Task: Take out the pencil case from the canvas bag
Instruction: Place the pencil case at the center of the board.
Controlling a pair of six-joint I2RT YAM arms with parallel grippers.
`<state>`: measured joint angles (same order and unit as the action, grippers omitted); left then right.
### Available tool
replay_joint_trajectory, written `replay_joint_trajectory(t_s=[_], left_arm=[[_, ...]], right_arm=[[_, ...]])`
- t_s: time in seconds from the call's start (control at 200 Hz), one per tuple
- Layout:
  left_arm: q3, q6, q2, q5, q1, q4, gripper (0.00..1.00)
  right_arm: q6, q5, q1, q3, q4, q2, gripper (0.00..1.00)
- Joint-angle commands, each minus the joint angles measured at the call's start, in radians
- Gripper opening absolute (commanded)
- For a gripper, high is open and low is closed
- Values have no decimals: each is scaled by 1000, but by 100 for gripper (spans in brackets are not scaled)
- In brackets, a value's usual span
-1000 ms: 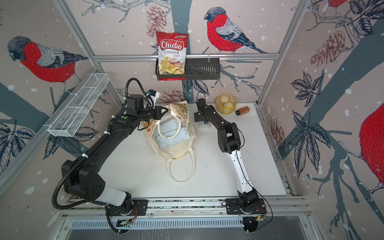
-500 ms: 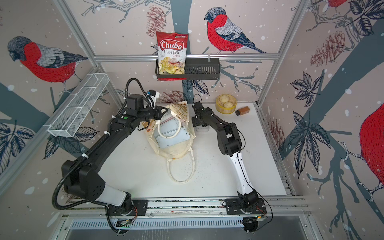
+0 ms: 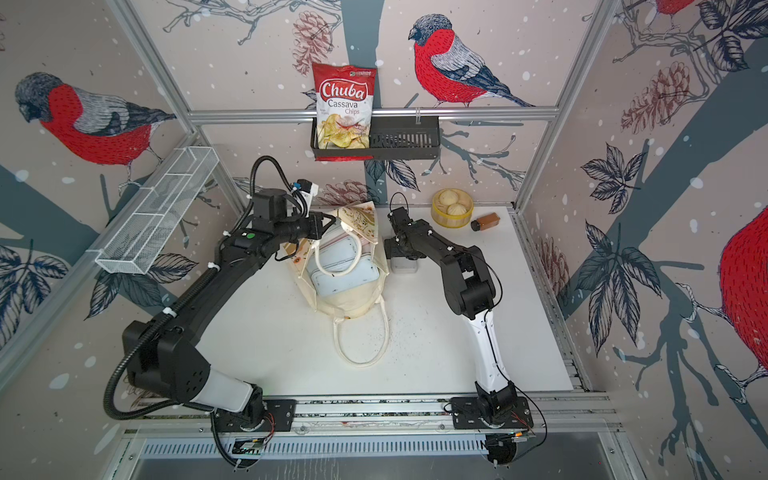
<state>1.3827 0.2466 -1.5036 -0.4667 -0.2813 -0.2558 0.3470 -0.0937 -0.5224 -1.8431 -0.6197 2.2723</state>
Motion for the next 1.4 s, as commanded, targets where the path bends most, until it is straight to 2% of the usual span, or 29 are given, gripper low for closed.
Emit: replay_joint_trajectory(t_s=[0.0,0.42,0.6,0.745,0.926,1.051,1.236,1.396], left_arm=[[4,4,11,-1,2,44,0],[3,0,32,12,3,49,0],[-6,1,27,22,2,56,0],[-6,7,16,19,2,59,0],[-10,14,11,22,3,64,0],[-10,19,19,19,3,66,0],[-14,21,38,22,3,72,0],[-15,30,43,8,2,79,0]], right_arm=[[22,26,-2,12,14,-36,100],[24,-14,-13,63,-5,-182,100],[-20,-74,-83,132,30,-332,99],[19,-80,-129,204,62,-431,96],[44,-167,-225,282,126,-568,93],[-6,-195,-316,355,224,-659,91],[-172,-242,-458,461,381,-774,89],[-260,-209,-545,549,504,-854,87]])
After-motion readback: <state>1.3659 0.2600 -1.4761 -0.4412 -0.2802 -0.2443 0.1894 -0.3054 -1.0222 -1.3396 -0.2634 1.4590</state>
